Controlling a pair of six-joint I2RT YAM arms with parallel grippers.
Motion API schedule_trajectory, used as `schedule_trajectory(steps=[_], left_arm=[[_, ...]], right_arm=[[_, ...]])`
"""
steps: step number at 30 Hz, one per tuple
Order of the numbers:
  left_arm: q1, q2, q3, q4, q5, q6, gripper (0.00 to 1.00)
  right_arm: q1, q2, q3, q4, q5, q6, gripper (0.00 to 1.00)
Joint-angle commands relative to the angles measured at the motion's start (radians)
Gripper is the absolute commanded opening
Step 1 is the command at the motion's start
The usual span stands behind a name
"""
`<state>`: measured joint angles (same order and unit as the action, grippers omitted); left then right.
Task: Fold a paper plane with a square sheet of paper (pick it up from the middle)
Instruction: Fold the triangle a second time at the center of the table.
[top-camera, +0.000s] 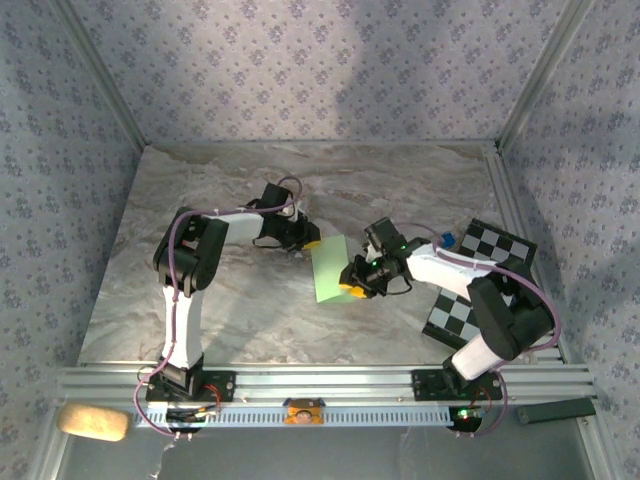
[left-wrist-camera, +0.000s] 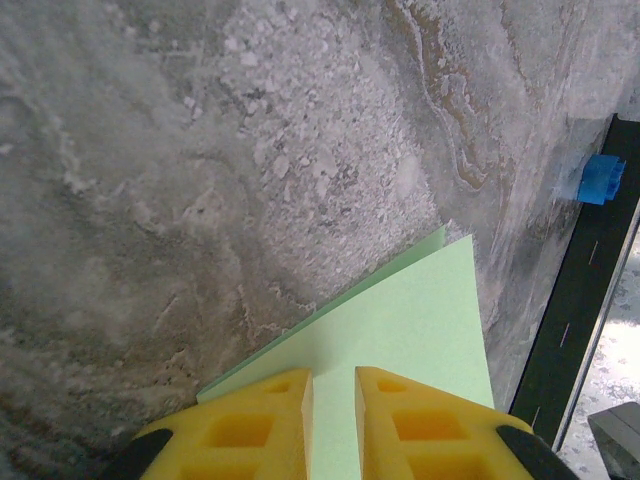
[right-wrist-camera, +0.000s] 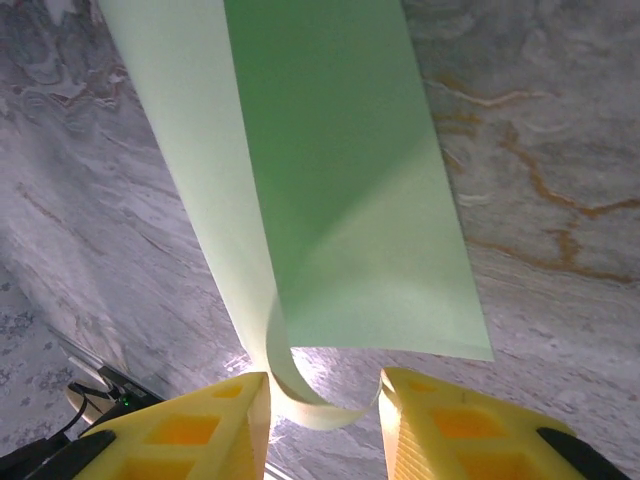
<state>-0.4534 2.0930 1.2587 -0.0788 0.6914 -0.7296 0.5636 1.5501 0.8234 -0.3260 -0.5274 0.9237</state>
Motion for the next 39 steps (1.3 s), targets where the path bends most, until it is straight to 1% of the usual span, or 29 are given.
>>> schedule_trajectory(steps=[1, 4, 10, 16, 22, 24, 29, 33, 39], left_arm=[[-0.003, 0.03, -0.005, -0.099, -0.021, 0.02, 0.18], [-0.004, 0.03, -0.005, -0.099, -0.02, 0.021, 0.19], [-0.003, 0.032, -0.001, -0.103, -0.013, 0.027, 0.19], [-0.004, 0.041, 0.004, -0.105, -0.006, 0.032, 0.19], [-0.004, 0.044, 0.013, -0.113, -0.002, 0.037, 0.19], [-0.004, 0.044, 0.014, -0.116, -0.001, 0.037, 0.19], [-0.005, 0.044, 0.016, -0.118, 0.0, 0.038, 0.19], [-0.008, 0.043, 0.022, -0.118, 0.003, 0.035, 0.19], [-0.011, 0.025, 0.028, -0.11, 0.012, 0.041, 0.21]], right_arm=[[0.005, 0.02, 0.03, -0.014, -0.001, -0.022, 0.36], [0.005, 0.031, 0.032, 0.017, -0.009, -0.029, 0.39], [-0.008, 0.061, 0.051, 0.078, -0.044, -0.104, 0.45], [-0.044, 0.123, 0.077, 0.119, -0.11, -0.193, 0.46], [-0.078, 0.166, 0.123, 0.115, -0.183, -0.284, 0.46], [-0.09, 0.179, 0.131, 0.112, -0.201, -0.287, 0.46], [-0.113, 0.211, 0.132, 0.126, -0.259, -0.288, 0.44], [-0.12, 0.22, 0.121, 0.142, -0.245, -0.287, 0.41], [-0.13, 0.243, 0.11, 0.154, -0.24, -0.286, 0.29]])
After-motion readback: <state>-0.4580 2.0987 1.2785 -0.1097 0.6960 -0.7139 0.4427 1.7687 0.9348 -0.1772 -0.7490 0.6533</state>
